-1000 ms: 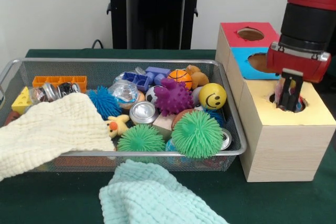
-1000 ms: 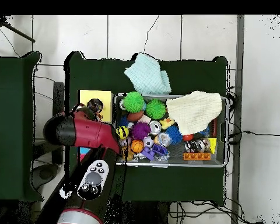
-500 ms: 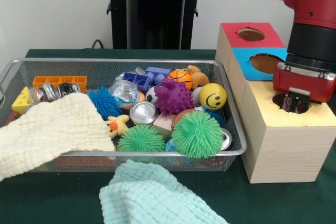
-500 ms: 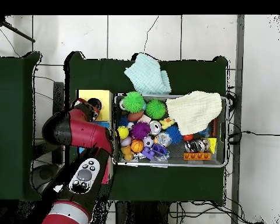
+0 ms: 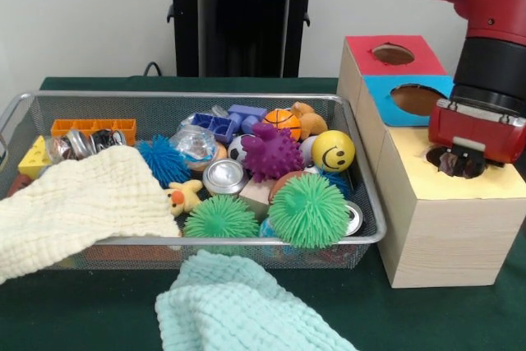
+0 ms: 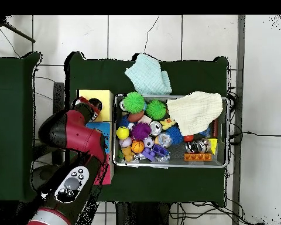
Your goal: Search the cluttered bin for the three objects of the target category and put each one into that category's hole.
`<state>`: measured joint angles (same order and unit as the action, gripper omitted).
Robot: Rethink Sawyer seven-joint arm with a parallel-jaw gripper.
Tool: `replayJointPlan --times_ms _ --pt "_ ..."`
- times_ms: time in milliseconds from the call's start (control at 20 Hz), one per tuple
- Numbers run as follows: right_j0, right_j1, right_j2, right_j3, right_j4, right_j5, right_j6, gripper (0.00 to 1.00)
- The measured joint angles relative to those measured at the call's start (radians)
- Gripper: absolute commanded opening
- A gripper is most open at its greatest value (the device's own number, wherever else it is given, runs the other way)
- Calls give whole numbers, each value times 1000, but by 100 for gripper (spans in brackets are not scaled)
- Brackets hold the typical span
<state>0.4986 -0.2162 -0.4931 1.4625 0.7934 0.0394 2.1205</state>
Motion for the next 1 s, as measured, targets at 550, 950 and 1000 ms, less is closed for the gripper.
replayJointPlan --times_ms 550,950,1000 --pt "16 16 -27 -4 38 22 0 0" --pt "12 -12 -83 -10 -41 250 1 0" --pt "10 -24 -91 -8 -59 277 1 0"
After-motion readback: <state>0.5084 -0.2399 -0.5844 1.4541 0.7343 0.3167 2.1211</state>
